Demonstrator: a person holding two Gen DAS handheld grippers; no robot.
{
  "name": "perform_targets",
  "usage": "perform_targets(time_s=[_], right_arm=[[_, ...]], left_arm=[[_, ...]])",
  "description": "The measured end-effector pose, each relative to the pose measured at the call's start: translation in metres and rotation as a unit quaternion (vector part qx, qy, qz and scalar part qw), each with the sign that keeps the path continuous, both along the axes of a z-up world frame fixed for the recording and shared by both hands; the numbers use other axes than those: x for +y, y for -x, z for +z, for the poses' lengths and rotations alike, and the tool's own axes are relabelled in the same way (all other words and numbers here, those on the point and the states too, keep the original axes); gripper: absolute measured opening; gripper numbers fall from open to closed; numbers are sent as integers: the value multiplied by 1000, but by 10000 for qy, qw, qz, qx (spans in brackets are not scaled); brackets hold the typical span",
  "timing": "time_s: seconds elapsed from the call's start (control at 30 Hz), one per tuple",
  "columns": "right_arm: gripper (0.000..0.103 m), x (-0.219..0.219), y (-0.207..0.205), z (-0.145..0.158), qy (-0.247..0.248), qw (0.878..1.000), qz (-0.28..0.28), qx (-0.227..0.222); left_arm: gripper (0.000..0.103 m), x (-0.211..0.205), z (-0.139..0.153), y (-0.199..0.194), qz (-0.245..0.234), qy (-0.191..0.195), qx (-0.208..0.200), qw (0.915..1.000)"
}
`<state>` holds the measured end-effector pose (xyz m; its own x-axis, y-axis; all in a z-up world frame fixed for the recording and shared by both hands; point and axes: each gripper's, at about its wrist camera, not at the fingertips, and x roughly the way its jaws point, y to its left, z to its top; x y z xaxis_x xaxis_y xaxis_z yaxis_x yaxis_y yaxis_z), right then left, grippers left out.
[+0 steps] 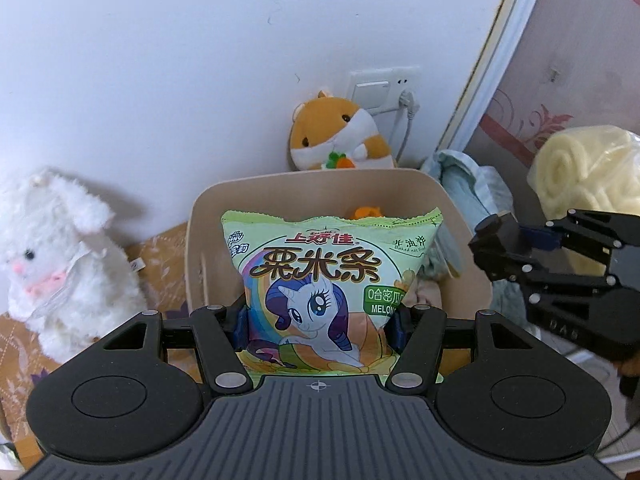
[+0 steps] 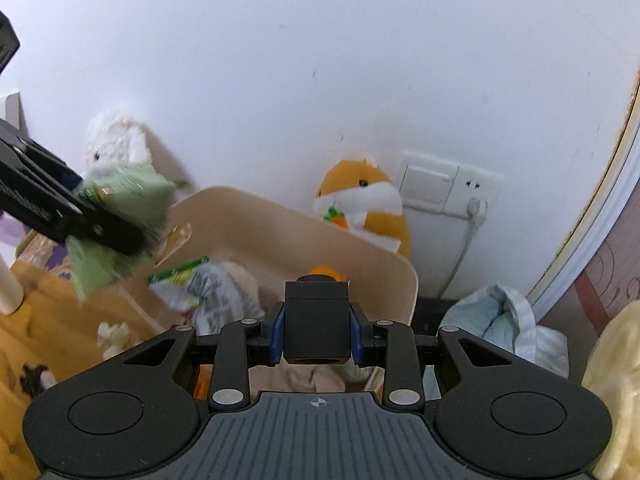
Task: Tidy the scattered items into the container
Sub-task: 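Carry the pony snack bag and black charger into the basket and release, then grasp the brown claw hair clip with the left tool while the right tool grasps the beige knotted cloth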
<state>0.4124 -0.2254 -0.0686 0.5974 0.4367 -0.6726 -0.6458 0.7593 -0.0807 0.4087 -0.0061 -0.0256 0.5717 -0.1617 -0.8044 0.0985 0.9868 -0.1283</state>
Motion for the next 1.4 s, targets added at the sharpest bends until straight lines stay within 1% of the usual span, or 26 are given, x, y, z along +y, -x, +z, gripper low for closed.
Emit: perform_targets(time_s=[0.1,0.2,0.27,0.43,0.57,0.63,0.7,0.73,0.77,0.8,0.83,0.87,0.93,1.0,1.07,1.1,1.17,1.23,1.33,1.4], right_arm=[[29,7,-11,-4,-48,9999,-115,12],[29,13,-24,-15,-36,9996,-239,155],[29,16,-30,-24,2,9992,-309,260],[29,21,-42,-48,135,9977,-431,515],[29,21,-51,-63,165,9958,-529,730],[29,20,-53,-68,155,9954,-549,768],[29,21,-55,-74,186,9952,-552,792],[29,22,-55,-76,197,9949,-543,832],[39,23,-56,-78,202,9946,-529,870],[40,24,-56,-79,203,9945,-531,878],[45,24,-54,-78,175,9947,-547,859],[55,24,-54,-77,143,9948,-552,839],[67,23,-51,-73,123,9954,-582,754],[70,22,-47,-68,110,9965,-543,629],[79,21,-45,-63,96,9972,-505,550],[80,19,-43,-60,67,9973,-520,515],[88,14,-39,-56,-55,9975,-546,455],[89,11,-34,-54,-126,9976,-571,381],[90,8,-30,-51,-135,9976,-585,331],[93,7,-27,-49,-155,9976,-605,287]], left_arm=[[62,-9,-11,-18,107,-119,62,9999],[62,-16,-24,-32,167,-249,198,9994],[62,-20,-33,-39,179,-336,198,9991],[62,-33,-50,-49,196,-660,266,9973],[63,-37,-60,-54,170,-759,367,9963],[63,-38,-62,-55,134,-805,361,9960],[66,-38,-63,-55,129,-795,371,9961],[72,-38,-63,-55,149,-772,383,9962],[77,-38,-63,-55,191,-769,379,9961],[78,-37,-63,-55,241,-770,358,9961],[79,-36,-62,-54,264,-772,341,9961],[79,-34,-62,-54,289,-783,329,9960],[79,-31,-61,-53,357,-853,305,9952],[79,-26,-60,-52,437,-890,296,9946],[79,-20,-59,-51,542,-873,330,9942],[79,-17,-57,-50,574,-830,333,9943],[79,-11,-52,-46,624,-806,261,9944],[79,-7,-46,-44,680,-823,193,9941],[79,1,-39,-41,766,-730,145,9943],[79,5,-35,-39,826,-657,109,9943]])
